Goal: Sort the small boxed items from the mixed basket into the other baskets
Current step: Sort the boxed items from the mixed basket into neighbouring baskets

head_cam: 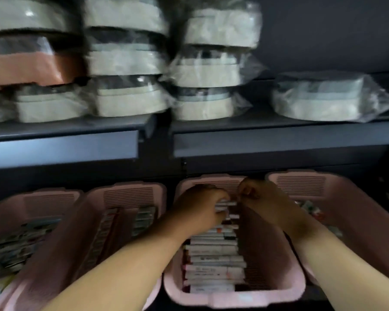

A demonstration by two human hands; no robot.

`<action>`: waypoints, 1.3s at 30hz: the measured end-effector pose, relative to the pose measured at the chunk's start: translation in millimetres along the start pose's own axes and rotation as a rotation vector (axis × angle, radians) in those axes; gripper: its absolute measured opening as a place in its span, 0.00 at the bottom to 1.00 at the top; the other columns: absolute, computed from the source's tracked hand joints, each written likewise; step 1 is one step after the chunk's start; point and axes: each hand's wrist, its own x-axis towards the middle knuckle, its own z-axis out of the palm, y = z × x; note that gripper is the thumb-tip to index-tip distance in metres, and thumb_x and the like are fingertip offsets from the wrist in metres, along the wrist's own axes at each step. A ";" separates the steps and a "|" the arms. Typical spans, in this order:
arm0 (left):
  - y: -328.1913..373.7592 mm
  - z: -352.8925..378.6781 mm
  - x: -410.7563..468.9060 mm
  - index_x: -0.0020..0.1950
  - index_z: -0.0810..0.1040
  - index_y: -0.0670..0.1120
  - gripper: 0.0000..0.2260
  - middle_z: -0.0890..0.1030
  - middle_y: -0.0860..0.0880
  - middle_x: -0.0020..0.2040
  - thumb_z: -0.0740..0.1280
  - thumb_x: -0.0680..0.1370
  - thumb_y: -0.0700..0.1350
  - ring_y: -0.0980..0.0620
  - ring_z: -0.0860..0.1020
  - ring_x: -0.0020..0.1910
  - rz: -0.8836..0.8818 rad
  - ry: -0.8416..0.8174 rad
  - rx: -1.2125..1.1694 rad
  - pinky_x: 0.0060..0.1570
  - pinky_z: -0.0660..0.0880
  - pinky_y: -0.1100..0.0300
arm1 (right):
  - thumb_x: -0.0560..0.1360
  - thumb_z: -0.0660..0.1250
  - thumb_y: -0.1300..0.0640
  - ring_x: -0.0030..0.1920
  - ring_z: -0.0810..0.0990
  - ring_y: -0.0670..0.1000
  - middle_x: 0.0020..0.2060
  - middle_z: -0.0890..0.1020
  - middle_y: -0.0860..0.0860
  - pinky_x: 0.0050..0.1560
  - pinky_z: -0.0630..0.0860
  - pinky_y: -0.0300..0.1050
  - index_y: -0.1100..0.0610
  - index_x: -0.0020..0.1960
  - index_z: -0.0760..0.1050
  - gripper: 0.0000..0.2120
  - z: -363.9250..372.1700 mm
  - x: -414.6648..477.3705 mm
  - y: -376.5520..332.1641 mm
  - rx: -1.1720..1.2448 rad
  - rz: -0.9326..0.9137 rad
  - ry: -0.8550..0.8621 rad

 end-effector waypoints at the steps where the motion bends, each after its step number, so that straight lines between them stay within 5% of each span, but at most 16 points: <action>1: 14.1 9.9 11.4 0.69 0.80 0.55 0.19 0.81 0.55 0.67 0.72 0.79 0.55 0.54 0.78 0.64 0.028 -0.013 -0.012 0.64 0.75 0.58 | 0.70 0.70 0.48 0.42 0.82 0.46 0.41 0.83 0.44 0.46 0.77 0.45 0.46 0.44 0.79 0.04 -11.5 -6.6 16.6 0.019 0.039 0.011; 6: 78.2 61.8 60.5 0.63 0.81 0.56 0.14 0.81 0.52 0.60 0.72 0.78 0.53 0.50 0.79 0.57 0.169 -0.080 -0.030 0.55 0.78 0.53 | 0.75 0.72 0.52 0.35 0.82 0.43 0.37 0.84 0.45 0.33 0.78 0.38 0.45 0.42 0.79 0.04 -59.5 -39.6 104.4 -0.022 0.275 0.070; 10: 111.7 95.7 90.6 0.57 0.82 0.53 0.09 0.81 0.51 0.55 0.71 0.78 0.52 0.49 0.79 0.54 0.242 -0.120 0.000 0.49 0.75 0.57 | 0.74 0.74 0.52 0.50 0.83 0.53 0.50 0.85 0.50 0.57 0.79 0.55 0.51 0.52 0.82 0.07 -90.4 -55.4 151.5 -0.059 0.384 0.027; 15: 130.6 127.8 131.2 0.43 0.78 0.54 0.03 0.80 0.53 0.46 0.72 0.75 0.48 0.51 0.80 0.45 0.214 -0.149 0.034 0.37 0.71 0.61 | 0.70 0.76 0.46 0.50 0.82 0.47 0.48 0.83 0.44 0.54 0.79 0.44 0.49 0.54 0.80 0.15 -109.6 -61.8 176.0 -0.208 0.285 0.041; 18: 135.0 148.2 150.0 0.53 0.83 0.51 0.08 0.81 0.51 0.55 0.73 0.74 0.46 0.48 0.81 0.51 0.161 -0.201 0.066 0.49 0.79 0.59 | 0.79 0.68 0.52 0.52 0.80 0.47 0.60 0.81 0.56 0.56 0.78 0.43 0.54 0.66 0.75 0.16 -98.7 -50.2 179.2 -0.239 0.228 -0.153; 21: 136.8 171.0 160.8 0.62 0.82 0.51 0.16 0.80 0.46 0.61 0.72 0.75 0.49 0.43 0.79 0.56 0.128 -0.233 0.270 0.59 0.79 0.49 | 0.80 0.65 0.51 0.61 0.76 0.44 0.67 0.76 0.48 0.61 0.73 0.44 0.43 0.73 0.66 0.22 -75.6 -43.2 187.0 -0.397 0.304 -0.266; 23: 138.7 180.1 162.7 0.65 0.81 0.48 0.17 0.79 0.44 0.64 0.70 0.77 0.48 0.41 0.78 0.59 0.120 -0.237 0.393 0.61 0.77 0.47 | 0.79 0.65 0.51 0.55 0.76 0.41 0.61 0.78 0.43 0.56 0.73 0.43 0.38 0.71 0.66 0.23 -70.0 -43.6 198.8 -0.321 0.311 -0.265; 26: 136.8 187.8 164.2 0.62 0.82 0.47 0.13 0.79 0.45 0.62 0.71 0.78 0.47 0.44 0.79 0.57 0.107 -0.211 0.463 0.59 0.76 0.48 | 0.80 0.65 0.46 0.53 0.77 0.41 0.55 0.78 0.41 0.49 0.69 0.39 0.38 0.65 0.71 0.15 -72.1 -46.6 207.5 -0.260 0.336 -0.234; 29: 134.0 190.2 164.9 0.63 0.82 0.47 0.13 0.79 0.45 0.63 0.71 0.79 0.48 0.43 0.79 0.58 0.095 -0.209 0.480 0.59 0.77 0.47 | 0.78 0.65 0.42 0.54 0.77 0.45 0.57 0.75 0.43 0.52 0.73 0.41 0.36 0.67 0.69 0.18 -67.1 -43.2 210.1 -0.265 0.324 -0.224; 34: 137.0 188.4 164.7 0.69 0.80 0.49 0.16 0.78 0.44 0.66 0.67 0.82 0.50 0.41 0.78 0.61 0.146 -0.259 0.609 0.61 0.75 0.46 | 0.76 0.68 0.44 0.46 0.80 0.42 0.52 0.79 0.42 0.51 0.80 0.44 0.35 0.66 0.70 0.20 -58.0 -39.9 217.6 -0.323 0.348 -0.334; 39: 138.5 186.3 163.7 0.69 0.79 0.48 0.16 0.79 0.43 0.66 0.62 0.82 0.44 0.40 0.79 0.61 0.183 -0.254 0.651 0.59 0.75 0.47 | 0.79 0.65 0.50 0.52 0.77 0.45 0.56 0.78 0.44 0.54 0.74 0.44 0.40 0.63 0.75 0.14 -60.4 -41.8 220.5 -0.384 0.363 -0.385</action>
